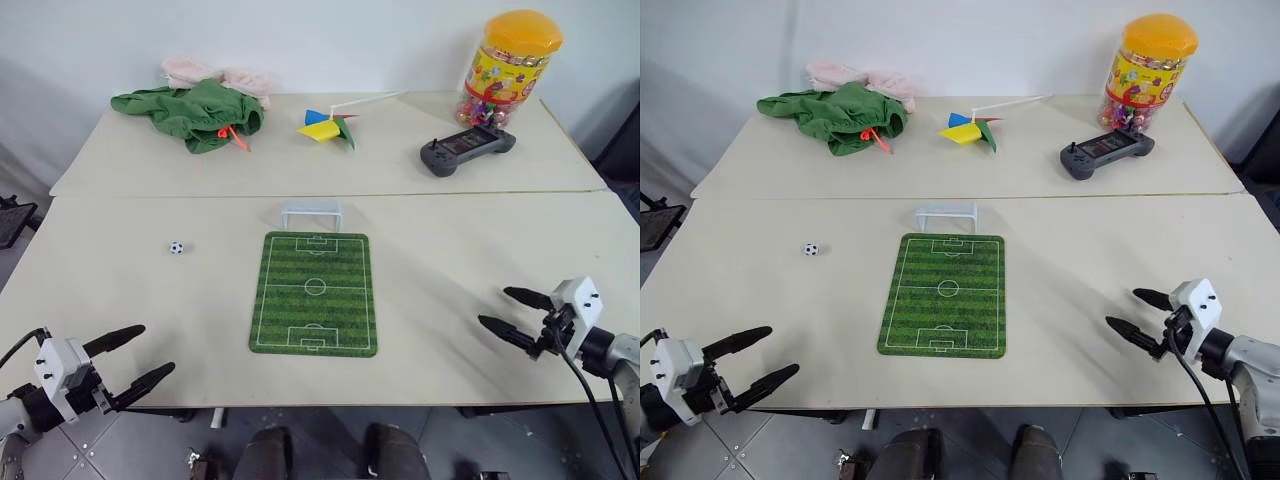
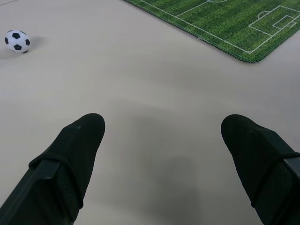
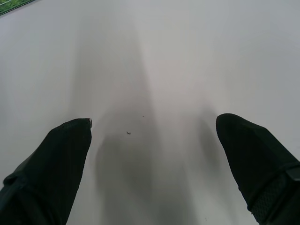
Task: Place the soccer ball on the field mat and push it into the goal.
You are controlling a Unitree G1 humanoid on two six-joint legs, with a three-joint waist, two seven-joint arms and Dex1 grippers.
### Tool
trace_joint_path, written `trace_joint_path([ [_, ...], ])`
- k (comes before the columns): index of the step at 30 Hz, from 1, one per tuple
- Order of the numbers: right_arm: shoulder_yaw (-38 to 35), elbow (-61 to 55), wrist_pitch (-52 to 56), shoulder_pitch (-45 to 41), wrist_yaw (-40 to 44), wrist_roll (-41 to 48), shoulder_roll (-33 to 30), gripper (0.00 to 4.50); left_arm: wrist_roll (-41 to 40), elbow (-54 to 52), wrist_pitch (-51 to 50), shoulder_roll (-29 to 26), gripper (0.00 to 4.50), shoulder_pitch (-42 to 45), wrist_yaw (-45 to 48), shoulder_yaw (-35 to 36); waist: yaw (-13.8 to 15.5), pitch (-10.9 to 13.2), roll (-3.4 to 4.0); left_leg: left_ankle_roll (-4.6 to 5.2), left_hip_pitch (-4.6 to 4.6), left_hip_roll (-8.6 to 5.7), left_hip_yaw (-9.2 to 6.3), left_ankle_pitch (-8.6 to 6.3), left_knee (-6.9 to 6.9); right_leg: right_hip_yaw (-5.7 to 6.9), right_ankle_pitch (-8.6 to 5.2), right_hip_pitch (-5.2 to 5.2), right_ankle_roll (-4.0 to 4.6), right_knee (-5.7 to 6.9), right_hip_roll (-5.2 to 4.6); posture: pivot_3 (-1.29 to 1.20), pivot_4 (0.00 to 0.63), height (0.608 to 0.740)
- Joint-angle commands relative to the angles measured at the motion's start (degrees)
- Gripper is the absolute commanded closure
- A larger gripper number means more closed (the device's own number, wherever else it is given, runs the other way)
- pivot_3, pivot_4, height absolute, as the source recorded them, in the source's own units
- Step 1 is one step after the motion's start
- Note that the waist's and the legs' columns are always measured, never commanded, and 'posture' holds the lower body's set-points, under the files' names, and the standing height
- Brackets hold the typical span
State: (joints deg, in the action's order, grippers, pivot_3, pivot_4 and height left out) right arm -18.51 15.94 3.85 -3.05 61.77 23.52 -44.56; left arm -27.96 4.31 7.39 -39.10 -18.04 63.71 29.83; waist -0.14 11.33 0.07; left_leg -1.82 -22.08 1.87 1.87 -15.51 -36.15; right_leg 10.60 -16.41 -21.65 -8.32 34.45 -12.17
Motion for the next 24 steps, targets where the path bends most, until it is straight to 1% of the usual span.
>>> trace_joint_path([
  [1, -2.19, -1.43, -0.21, 0.32, 0.48, 1.12, -1.17, 0.0, -1.5, -2.08, -1.38, -0.17, 0.05, 0.16, -0.12, -0.07, 0.0, 0.0, 0.0, -0.02, 0.0, 0.0, 0.0, 0.01, 0.0, 0.0, 0.0, 0.0, 0.0, 0.0, 0.0, 0.0, 0.15, 0.74],
  [3, -2.2, -1.26, -0.3, 0.21, 0.45, 1.1, -1.12, 0.0, -1.26, -3.08, -2.69, -0.04, 0.05, 0.2, -1.51, -0.02, 0.01, 0.0, 0.0, -0.04, 0.0, 0.0, 0.0, 0.02, 0.0, -0.01, 0.0, 0.0, 0.0, 0.0, 0.01, 0.0, 0.15, 0.74],
  [5, -2.26, -1.28, -0.16, 0.3, 0.48, 1.23, -1.09, 0.0, 0.73, -3.75, -3.47, -0.25, 0.05, 0.46, -3.99, -0.29, 0.02, 0.0, 0.0, -0.05, 0.0, 0.0, 0.01, 0.03, -0.01, -0.01, 0.01, 0.0, 0.0, 0.01, 0.01, 0.0, 0.15, 0.74],
  [9, -2.31, -1.04, -0.15, 0.73, 0.97, 1.31, -1.22, 0.0, -1.77, -6.8, -4.82, 0.41, 0.05, 0.71, -5.08, 0.57, 0.01, 0.01, -0.01, -0.1, 0.0, 0.01, 0.01, 0.06, -0.01, -0.01, 0.01, 0.0, 0.0, 0.02, 0.02, 0.0, 0.15, 0.74],
  [13, -2.46, -0.84, -0.02, -0.25, 2.69, 2.11, -1.73, 0.0, -1.14, -10.38, -6.94, 0.43, 0.05, 0.94, -8.72, 0.91, -0.01, 0.01, -0.02, -0.11, 0.01, 0.01, 0.03, 0.06, -0.02, -0.05, 0.02, 0.0, -0.01, 0.02, 0.02, 0.0, 0.15, 0.74],
  [14, -2.54, -1.14, 0.11, -0.57, 3.27, 2.57, -1.86, 0.0, -0.18, -10.74, -6.05, 0.59, 0.05, 1.63, -9.59, 0.56, -0.01, 0.01, -0.02, -0.12, 0.01, 0.01, 0.04, 0.07, -0.02, -0.05, 0.02, 0.0, -0.01, 0.02, 0.02, 0.0, 0.15, 0.74],
  [18, -3.35, -6.1, 2.66, 0.69, 6.78, 6.26, -2.68, 0.0, -2.42, -13.91, -10.68, 1.94, 0.05, 5.76, -15.56, 0.55, 0.11, 0.02, -0.03, -0.13, 0.01, 0.01, 0.04, 0.07, -0.05, -0.06, 0.03, 0.0, -0.01, 0.03, 0.02, 0.0, 0.15, 0.74],
  [21, -3.8, -10.71, 5.85, 1.17, 9.1, 9.7, -3.24, 0.0, 2.12, -12.36, -12.31, 1.83, 0.05, 11.18, -21.41, -1.6, 0.42, 0.02, -0.04, -0.14, 0.01, 0.01, 0.04, 0.08, -0.08, -0.07, 0.05, 0.02, -0.02, 0.04, 0.02, 0.0, 0.15, 0.74],
  [24, -3.89, -11.5, 5.62, 0.21, 9.77, 10.45, -2.85, 0.0, 4.43, -8.92, -14.02, 2.4, 0.05, 16.16, -27.08, -1.75, 0.41, 0.02, -0.1, -0.17, 0.01, 0.01, 0.03, 0.09, -0.11, -0.08, 0.1, 0.04, -0.04, 0.03, 0.04, 0.0, 0.15, 0.74],
])
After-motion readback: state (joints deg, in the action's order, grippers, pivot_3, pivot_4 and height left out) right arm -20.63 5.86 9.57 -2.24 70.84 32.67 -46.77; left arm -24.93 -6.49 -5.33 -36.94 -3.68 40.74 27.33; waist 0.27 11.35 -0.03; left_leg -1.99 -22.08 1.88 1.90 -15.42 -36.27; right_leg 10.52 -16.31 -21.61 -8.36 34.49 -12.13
